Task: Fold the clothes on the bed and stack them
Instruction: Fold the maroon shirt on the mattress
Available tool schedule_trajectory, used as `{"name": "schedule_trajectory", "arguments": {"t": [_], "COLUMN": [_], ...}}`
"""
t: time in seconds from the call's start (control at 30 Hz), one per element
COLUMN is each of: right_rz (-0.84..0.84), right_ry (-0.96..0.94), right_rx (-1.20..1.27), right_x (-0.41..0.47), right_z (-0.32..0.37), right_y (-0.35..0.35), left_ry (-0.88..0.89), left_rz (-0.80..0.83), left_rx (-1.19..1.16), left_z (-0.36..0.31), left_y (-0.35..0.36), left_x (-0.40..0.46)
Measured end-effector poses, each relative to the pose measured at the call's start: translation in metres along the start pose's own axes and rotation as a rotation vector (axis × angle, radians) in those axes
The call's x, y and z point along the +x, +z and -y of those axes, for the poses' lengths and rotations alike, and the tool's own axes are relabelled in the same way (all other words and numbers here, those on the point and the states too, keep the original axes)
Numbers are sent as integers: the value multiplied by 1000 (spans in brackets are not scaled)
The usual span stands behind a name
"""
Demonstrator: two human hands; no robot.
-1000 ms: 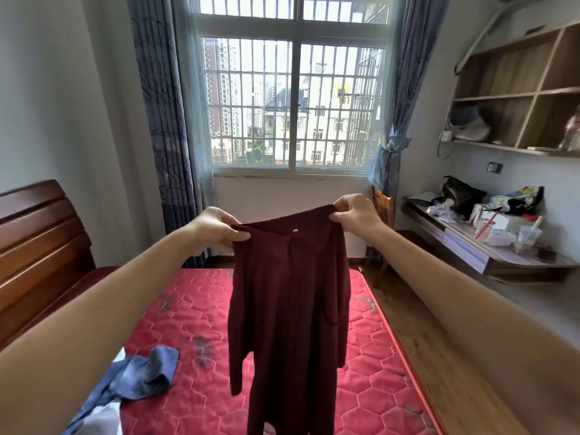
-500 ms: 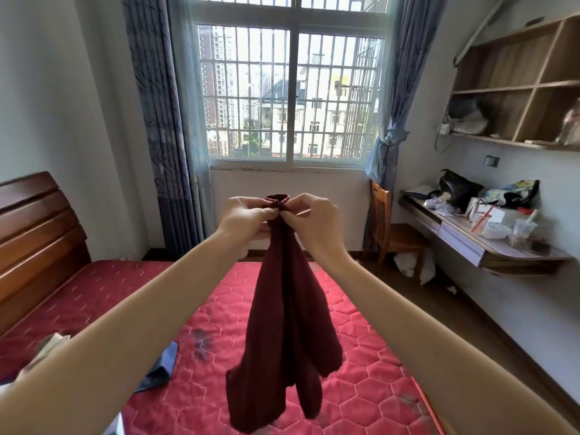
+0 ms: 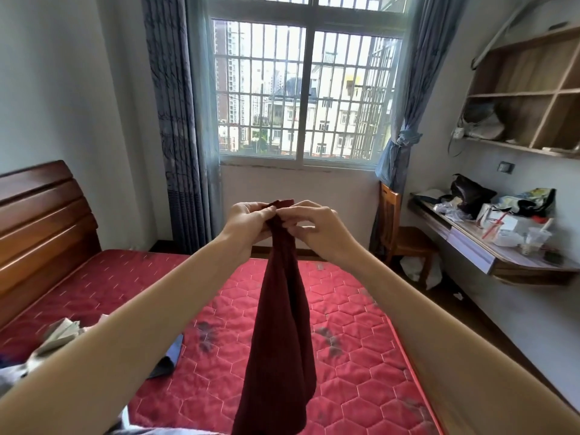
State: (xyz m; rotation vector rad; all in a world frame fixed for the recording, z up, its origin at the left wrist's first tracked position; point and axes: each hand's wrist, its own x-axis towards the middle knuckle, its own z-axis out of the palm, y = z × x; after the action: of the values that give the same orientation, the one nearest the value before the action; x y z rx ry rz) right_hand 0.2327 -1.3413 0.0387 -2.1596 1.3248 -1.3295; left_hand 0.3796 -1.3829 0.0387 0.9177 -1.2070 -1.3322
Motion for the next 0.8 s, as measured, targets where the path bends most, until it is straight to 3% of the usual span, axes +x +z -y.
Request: {"name": "schedule_trajectory", "arguments": {"t": [0.13, 0.27, 0.33, 0.53, 0.67, 0.8], "right_rz": [-57, 327, 396, 158, 14, -12], "right_ry": [-133, -29, -5, -132, -132, -80], "right_rx": [-216, -326, -307, -401, -471, -499], "right_x": [18, 40, 45, 42, 46, 50], "right_z": [2, 4, 2, -4, -4, -3], "right_y": [-30, -39, -36, -18, -21, -30], "left_ry": [173, 415, 504, 570, 675, 629], "left_rz": [124, 196, 180, 88, 56, 93], "left_rx": [228, 448, 514, 382, 570, 717], "left_z": [1, -7, -8, 10, 49, 93], "left_y": [-12, -13, -16, -34, -46, -62], "left_x": [2, 0, -2, -5, -3, 3]}}
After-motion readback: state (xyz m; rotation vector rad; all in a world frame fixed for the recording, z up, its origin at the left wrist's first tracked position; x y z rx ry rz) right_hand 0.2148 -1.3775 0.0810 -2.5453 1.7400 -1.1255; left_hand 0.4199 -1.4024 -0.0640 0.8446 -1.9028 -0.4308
